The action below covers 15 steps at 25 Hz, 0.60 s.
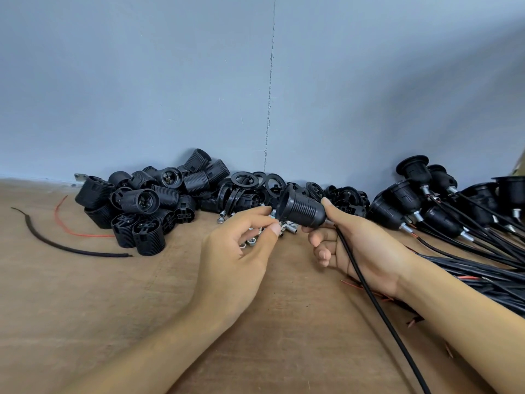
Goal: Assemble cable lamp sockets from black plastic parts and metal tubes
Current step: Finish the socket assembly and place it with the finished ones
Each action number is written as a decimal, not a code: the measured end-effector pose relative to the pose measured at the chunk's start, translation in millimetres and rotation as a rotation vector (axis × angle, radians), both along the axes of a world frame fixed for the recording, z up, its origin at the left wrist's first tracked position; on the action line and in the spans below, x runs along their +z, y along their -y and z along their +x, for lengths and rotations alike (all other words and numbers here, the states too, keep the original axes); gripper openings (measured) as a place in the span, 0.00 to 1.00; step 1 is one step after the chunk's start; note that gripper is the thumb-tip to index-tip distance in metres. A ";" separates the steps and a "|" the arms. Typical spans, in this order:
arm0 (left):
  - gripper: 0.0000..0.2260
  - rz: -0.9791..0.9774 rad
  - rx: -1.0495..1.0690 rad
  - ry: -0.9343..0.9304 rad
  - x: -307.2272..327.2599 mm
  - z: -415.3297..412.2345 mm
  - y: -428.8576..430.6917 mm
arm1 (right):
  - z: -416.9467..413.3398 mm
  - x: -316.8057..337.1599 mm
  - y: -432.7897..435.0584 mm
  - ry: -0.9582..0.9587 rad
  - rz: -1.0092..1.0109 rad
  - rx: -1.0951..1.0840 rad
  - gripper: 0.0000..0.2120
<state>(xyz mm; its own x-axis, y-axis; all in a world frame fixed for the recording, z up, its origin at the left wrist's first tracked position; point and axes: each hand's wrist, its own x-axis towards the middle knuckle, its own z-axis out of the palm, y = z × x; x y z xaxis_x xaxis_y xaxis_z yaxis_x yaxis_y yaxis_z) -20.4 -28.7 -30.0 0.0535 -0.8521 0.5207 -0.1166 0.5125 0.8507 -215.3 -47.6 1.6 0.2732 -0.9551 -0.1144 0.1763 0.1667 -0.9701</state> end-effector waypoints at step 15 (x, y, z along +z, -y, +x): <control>0.15 0.077 -0.052 0.086 0.1 -0.3 -5.3 | -4.2 -5.1 6.0 -0.062 -0.047 -0.138 0.21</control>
<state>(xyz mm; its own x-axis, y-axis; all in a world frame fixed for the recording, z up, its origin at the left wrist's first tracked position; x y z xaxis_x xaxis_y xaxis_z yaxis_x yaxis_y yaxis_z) -20.7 -23.4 -29.9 -0.0341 -0.8901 0.4545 -0.1655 0.4535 0.8757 -219.4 -53.7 -3.5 0.1327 -0.9878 -0.0818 0.1338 0.0996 -0.9860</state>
